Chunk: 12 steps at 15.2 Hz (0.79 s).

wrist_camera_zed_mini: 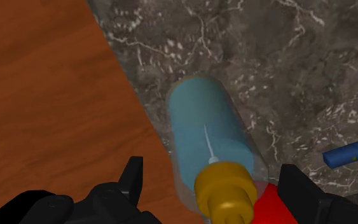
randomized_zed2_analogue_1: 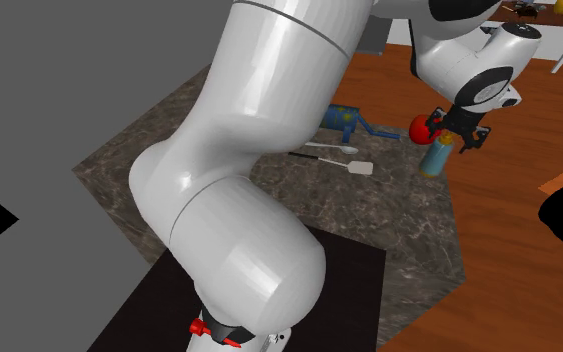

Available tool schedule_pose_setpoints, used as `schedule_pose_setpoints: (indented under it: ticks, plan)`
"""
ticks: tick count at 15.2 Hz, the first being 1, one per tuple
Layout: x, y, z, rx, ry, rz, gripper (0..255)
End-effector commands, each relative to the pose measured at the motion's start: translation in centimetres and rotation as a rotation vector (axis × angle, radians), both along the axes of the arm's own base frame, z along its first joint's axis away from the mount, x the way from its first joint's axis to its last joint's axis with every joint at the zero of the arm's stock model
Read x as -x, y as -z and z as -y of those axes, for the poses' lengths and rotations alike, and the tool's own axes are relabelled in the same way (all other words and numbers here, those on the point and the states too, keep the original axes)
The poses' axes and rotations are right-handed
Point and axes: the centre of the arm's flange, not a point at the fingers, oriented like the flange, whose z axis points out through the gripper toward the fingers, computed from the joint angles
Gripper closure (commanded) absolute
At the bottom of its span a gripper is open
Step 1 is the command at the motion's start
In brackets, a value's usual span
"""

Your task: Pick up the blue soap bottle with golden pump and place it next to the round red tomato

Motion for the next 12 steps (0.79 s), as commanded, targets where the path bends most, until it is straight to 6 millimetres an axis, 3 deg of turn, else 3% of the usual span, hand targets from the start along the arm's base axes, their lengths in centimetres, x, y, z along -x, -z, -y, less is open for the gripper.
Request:
schedule_pose_setpoints:
  ticks: [1, 4, 12]
  plan:
    - [0.3, -1.3, 0.0, 0.0, 0.0, 0.0, 0]
    - [1.2, -4.9, -0.2, 0.0, 0.0, 0.0, 0]
    - [1.2, -4.9, -0.2, 0.0, 0.0, 0.0, 0]
